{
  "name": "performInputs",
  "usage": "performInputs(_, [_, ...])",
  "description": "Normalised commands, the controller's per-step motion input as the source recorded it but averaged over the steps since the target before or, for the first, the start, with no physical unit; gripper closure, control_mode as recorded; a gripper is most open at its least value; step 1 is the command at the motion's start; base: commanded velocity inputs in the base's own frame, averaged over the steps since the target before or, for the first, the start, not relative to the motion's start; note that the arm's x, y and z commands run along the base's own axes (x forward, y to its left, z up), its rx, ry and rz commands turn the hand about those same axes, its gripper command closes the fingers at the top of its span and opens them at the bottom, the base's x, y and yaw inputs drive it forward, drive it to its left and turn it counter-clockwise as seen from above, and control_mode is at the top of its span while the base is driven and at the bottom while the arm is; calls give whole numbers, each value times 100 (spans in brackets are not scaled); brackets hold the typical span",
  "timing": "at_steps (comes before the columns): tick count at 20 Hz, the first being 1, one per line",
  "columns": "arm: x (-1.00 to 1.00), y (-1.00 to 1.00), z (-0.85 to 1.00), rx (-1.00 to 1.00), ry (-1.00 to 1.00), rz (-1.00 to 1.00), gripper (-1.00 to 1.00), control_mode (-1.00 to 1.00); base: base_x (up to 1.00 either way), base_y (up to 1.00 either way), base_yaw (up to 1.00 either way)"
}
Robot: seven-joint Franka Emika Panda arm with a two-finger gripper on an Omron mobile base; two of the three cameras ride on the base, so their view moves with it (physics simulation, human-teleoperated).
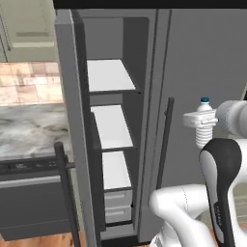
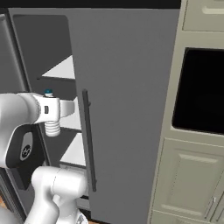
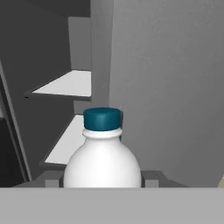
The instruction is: Take the bottled waters from the counter and place them in the freezer to freeze. Close the freezer door after placing the bottles.
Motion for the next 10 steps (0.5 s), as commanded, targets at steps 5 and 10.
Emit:
performInputs(5, [0,0,0,0,0,0,100,100,0,34,0])
performInputs(10, [0,0,0,0,0,0,100,100,0,23,7])
